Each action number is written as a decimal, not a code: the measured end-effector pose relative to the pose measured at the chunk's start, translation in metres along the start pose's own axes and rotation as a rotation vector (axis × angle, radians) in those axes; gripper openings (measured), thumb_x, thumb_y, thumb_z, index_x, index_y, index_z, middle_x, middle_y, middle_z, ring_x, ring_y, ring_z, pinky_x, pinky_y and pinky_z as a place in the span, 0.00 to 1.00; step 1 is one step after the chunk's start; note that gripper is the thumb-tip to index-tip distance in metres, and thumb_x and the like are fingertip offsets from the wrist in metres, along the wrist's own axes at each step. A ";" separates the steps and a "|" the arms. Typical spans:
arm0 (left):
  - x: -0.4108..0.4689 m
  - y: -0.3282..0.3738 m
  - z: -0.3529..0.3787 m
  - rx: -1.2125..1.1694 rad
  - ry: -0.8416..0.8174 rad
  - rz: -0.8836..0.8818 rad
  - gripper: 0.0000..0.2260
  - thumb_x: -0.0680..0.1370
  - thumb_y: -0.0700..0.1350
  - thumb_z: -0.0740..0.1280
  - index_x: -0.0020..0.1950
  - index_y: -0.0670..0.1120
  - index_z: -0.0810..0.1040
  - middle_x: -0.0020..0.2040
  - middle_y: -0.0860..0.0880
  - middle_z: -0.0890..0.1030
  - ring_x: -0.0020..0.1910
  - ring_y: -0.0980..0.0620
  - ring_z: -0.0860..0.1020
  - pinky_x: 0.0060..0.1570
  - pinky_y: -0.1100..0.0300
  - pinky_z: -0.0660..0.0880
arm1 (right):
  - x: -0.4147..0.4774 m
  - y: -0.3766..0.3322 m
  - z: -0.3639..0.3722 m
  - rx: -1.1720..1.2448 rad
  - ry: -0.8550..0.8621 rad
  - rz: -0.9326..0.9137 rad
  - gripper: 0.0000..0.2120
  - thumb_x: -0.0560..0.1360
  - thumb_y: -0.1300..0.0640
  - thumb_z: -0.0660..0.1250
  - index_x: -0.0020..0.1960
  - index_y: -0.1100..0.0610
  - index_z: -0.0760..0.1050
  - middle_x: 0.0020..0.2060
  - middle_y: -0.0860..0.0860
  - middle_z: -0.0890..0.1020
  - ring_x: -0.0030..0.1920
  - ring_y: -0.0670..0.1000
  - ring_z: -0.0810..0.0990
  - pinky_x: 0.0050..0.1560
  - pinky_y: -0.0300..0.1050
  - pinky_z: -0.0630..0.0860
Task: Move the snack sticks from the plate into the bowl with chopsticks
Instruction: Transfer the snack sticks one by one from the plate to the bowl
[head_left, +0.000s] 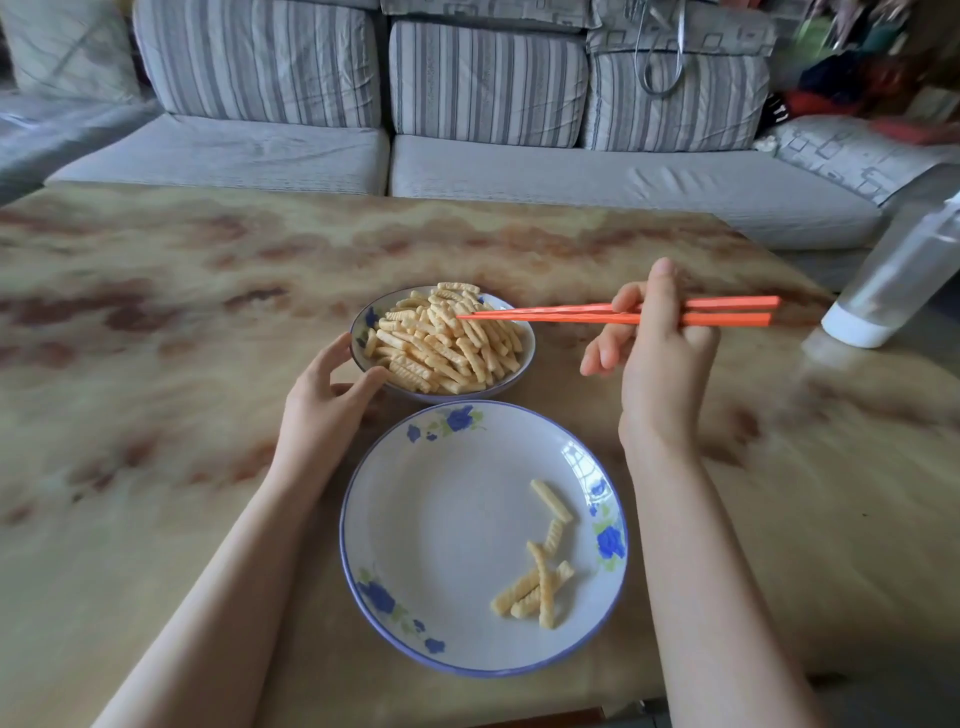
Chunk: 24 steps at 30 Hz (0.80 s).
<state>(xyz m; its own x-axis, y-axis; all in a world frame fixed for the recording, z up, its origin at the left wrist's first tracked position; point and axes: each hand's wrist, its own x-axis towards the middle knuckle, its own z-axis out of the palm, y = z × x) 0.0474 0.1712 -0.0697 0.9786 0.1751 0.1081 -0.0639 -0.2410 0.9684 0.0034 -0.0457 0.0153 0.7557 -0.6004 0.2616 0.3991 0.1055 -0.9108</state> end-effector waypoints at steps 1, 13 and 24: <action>0.000 0.000 0.000 -0.003 0.000 -0.007 0.20 0.77 0.44 0.70 0.69 0.53 0.74 0.46 0.63 0.82 0.38 0.55 0.83 0.48 0.59 0.78 | 0.000 0.000 0.000 -0.013 -0.012 0.001 0.20 0.83 0.53 0.56 0.34 0.60 0.68 0.18 0.50 0.66 0.18 0.52 0.66 0.22 0.36 0.64; 0.001 -0.002 -0.001 0.006 -0.002 -0.004 0.21 0.77 0.45 0.70 0.70 0.53 0.74 0.56 0.55 0.83 0.42 0.52 0.84 0.54 0.52 0.80 | 0.007 -0.039 -0.036 -0.084 -0.179 -0.047 0.21 0.82 0.55 0.58 0.31 0.56 0.67 0.24 0.47 0.70 0.17 0.48 0.62 0.20 0.38 0.62; 0.001 -0.001 -0.001 0.016 0.002 -0.006 0.20 0.77 0.46 0.71 0.69 0.54 0.75 0.47 0.56 0.85 0.41 0.55 0.84 0.54 0.53 0.80 | -0.001 -0.078 -0.060 -0.506 -0.436 0.016 0.22 0.81 0.50 0.59 0.30 0.58 0.68 0.17 0.54 0.62 0.15 0.54 0.63 0.19 0.34 0.60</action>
<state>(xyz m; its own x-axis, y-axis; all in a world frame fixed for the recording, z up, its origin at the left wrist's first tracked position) 0.0478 0.1725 -0.0702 0.9786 0.1786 0.1025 -0.0547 -0.2547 0.9655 -0.0599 -0.1011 0.0665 0.9427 -0.2147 0.2553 0.1739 -0.3370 -0.9253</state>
